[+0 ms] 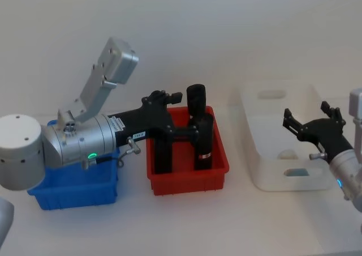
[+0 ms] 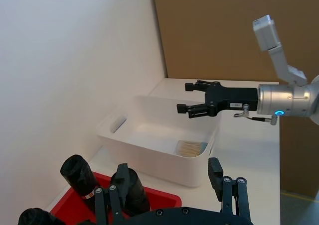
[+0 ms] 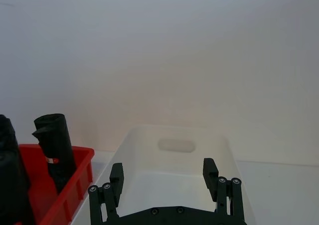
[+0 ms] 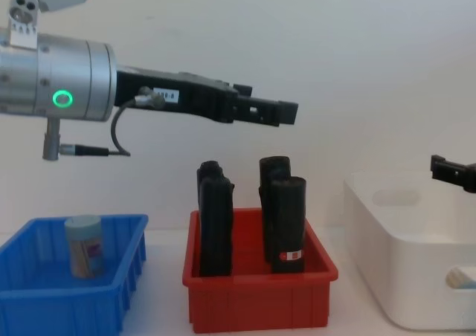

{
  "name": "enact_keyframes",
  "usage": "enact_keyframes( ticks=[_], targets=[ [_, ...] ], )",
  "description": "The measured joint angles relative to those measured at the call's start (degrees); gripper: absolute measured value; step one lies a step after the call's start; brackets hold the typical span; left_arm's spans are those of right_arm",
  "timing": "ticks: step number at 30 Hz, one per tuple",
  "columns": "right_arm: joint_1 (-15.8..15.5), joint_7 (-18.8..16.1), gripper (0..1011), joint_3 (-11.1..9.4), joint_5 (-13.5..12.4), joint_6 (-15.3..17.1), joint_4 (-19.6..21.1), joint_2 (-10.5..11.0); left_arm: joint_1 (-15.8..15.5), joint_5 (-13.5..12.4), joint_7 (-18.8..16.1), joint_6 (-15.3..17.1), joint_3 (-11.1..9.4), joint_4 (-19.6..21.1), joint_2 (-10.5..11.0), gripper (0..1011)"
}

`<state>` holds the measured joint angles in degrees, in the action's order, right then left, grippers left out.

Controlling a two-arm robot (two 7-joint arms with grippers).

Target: Pick the cotton swabs from the blue box and place them into the white box.

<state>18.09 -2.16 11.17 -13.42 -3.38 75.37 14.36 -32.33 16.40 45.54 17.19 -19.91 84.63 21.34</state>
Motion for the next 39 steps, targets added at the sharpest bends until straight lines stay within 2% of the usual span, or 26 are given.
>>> enact_keyframes(
  ticks=[31,32,39],
  targets=[
    [-17.27,-1.55,1002,1.67,-2.80,4.92,23.63,4.57,10.15,-2.67,-24.23,-8.87,-3.35,4.67,0.31,1004],
    [-17.27,-1.55,1002,1.67,-2.80,4.92,23.63,4.57,10.15,-2.67,-24.23,-8.87,-3.35,4.67,0.31,1004],
    [-18.85,-1.69,1002,1.81,-3.07,5.36,25.74,4.99,12.48,-3.29,-29.89,-10.90,-4.10,5.76,0.38,1004]
  ],
)
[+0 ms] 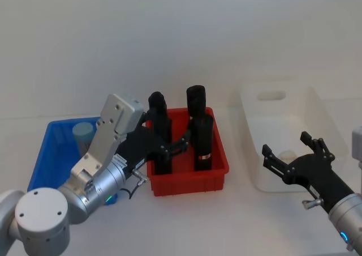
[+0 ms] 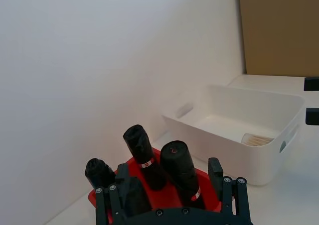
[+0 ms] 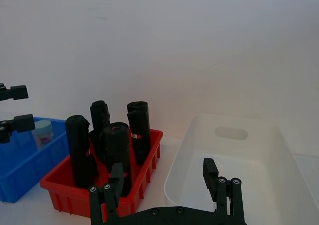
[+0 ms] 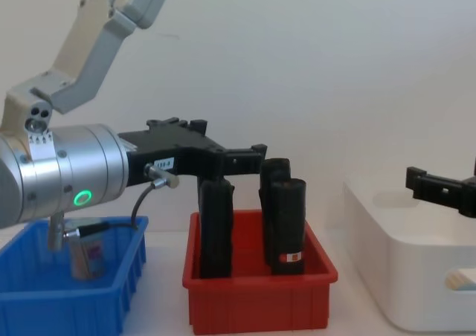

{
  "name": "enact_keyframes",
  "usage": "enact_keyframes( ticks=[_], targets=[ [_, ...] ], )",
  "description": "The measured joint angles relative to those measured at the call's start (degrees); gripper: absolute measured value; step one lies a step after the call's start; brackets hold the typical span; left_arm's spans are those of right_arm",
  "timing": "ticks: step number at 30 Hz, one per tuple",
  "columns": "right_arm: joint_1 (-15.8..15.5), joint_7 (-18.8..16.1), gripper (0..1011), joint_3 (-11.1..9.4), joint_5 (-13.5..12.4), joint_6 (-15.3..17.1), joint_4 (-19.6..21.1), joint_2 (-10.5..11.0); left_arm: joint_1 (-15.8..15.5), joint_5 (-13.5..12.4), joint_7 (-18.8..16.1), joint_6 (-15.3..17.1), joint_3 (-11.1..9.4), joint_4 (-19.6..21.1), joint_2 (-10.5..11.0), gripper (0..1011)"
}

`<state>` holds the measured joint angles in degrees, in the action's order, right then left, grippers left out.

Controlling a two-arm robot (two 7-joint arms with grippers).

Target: Pick the cotton swabs from the blue box and place them into the white box.

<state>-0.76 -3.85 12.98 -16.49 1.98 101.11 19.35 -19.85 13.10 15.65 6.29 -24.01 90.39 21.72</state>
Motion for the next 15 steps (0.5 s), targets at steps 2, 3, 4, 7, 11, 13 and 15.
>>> enact_keyframes(
  ticks=[2,3,4,7,11,13,15],
  targets=[
    [-0.05,0.00,1001,0.00,-0.01,0.01,0.06,0.02,0.53,-0.12,-1.17,-0.45,-0.16,0.23,0.01,1004],
    [-0.07,-0.01,1002,0.00,-0.01,0.01,0.08,0.02,1.01,-0.26,-2.31,-0.89,-0.32,0.44,0.03,1004],
    [-0.07,-0.01,1002,0.00,-0.01,0.01,0.08,0.02,1.24,-0.32,-2.87,-1.12,-0.41,0.55,0.04,1004],
    [-0.08,0.00,1002,-0.01,-0.01,0.01,0.13,0.00,2.21,-0.57,-5.21,-1.94,-0.72,0.99,0.07,1004],
    [-0.09,0.01,1001,-0.04,-0.01,0.00,0.13,-0.01,3.42,-0.92,-8.11,-3.00,-1.12,1.54,0.11,1004],
    [-0.08,0.01,1001,-0.04,-0.01,-0.01,0.13,-0.01,4.10,-1.09,-9.71,-3.61,-1.34,1.86,0.13,1004],
    [-0.09,0.02,1001,-0.04,0.00,-0.02,0.13,-0.01,4.58,-1.21,-10.81,-3.97,-1.50,2.07,0.14,1004]
  ],
)
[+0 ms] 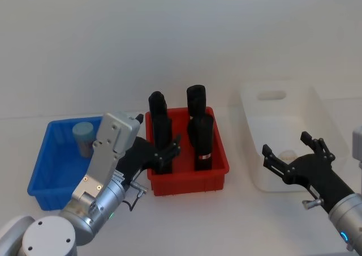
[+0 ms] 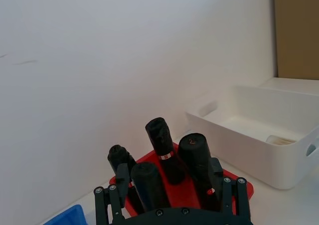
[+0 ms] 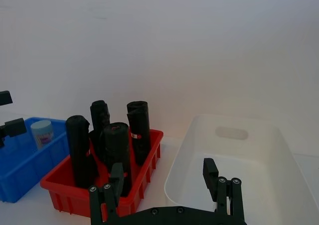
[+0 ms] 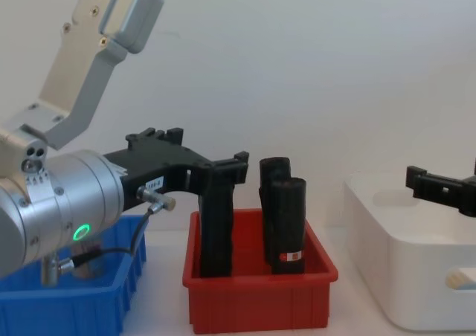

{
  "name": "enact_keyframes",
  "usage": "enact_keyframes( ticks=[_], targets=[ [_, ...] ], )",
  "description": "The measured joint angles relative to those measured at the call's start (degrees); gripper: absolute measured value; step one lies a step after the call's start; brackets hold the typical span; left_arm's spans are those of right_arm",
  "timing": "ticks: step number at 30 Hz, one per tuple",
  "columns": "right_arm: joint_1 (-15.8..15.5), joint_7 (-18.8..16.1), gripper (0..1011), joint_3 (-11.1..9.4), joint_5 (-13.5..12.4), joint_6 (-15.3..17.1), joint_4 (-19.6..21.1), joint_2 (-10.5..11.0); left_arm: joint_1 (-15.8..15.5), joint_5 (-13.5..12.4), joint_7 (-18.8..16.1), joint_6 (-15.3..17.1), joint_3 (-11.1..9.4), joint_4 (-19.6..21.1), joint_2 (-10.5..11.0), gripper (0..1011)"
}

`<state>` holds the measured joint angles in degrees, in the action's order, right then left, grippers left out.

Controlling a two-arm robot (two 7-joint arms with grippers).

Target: Pick the cotton swabs from the blue box and place them into the white box.

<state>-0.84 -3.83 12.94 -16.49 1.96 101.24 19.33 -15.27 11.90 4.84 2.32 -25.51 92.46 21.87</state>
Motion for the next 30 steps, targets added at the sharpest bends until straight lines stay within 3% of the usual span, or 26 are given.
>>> enact_keyframes(
  ticks=[8,22,30],
  targets=[
    [0.00,0.01,1002,0.00,0.03,-0.02,0.00,0.00,1.61,-0.42,-3.94,-1.45,-0.52,0.74,0.05,1004],
    [0.88,-0.96,1002,-0.01,0.22,-0.23,-1.05,-0.39,1.69,-0.44,-4.23,-1.56,-0.52,0.76,0.02,1004],
    [3.40,-3.24,1002,0.06,1.17,-0.65,-4.15,-1.44,1.68,-0.41,-4.23,-1.55,-0.51,0.72,0.02,1004]
  ],
)
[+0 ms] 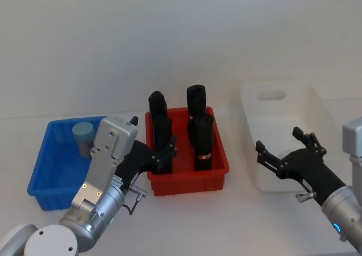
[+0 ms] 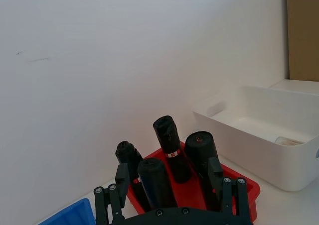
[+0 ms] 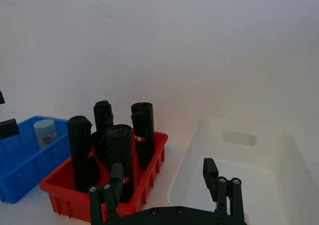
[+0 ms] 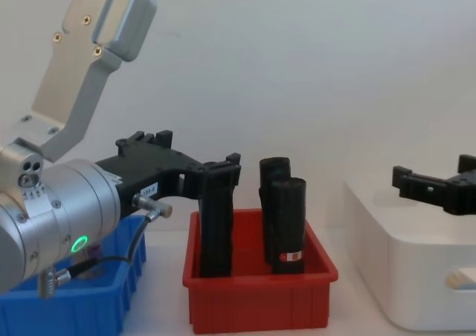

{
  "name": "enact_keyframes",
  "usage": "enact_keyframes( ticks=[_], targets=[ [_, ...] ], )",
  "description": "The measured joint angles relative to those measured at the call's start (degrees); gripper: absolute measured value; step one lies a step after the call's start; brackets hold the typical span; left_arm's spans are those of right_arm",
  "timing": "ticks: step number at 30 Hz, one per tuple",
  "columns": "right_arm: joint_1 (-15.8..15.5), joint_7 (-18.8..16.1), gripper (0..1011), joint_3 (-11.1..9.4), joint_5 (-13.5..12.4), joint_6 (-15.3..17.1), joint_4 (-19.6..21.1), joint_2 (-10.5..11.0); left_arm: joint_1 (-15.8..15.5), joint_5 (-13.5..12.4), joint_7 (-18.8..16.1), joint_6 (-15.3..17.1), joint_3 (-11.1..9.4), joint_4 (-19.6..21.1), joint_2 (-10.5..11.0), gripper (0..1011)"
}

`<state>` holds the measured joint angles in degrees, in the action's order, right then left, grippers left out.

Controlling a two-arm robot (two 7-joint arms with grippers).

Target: Pick the cotton swabs from the blue box and place them into the white box.

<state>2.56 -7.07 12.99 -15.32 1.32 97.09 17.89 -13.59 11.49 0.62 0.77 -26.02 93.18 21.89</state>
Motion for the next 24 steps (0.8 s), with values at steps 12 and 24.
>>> enact_keyframes(
  ticks=[12,24],
  targets=[
    [5.52,-4.47,1002,0.65,2.79,-0.89,-6.97,-2.33,0.00,0.00,0.00,0.02,0.00,-0.01,0.00,1004],
    [13.99,-10.77,1002,1.68,6.02,-2.77,-19.05,-5.91,0.00,-0.01,0.01,0.02,0.00,-0.01,0.00,1004]
  ],
)
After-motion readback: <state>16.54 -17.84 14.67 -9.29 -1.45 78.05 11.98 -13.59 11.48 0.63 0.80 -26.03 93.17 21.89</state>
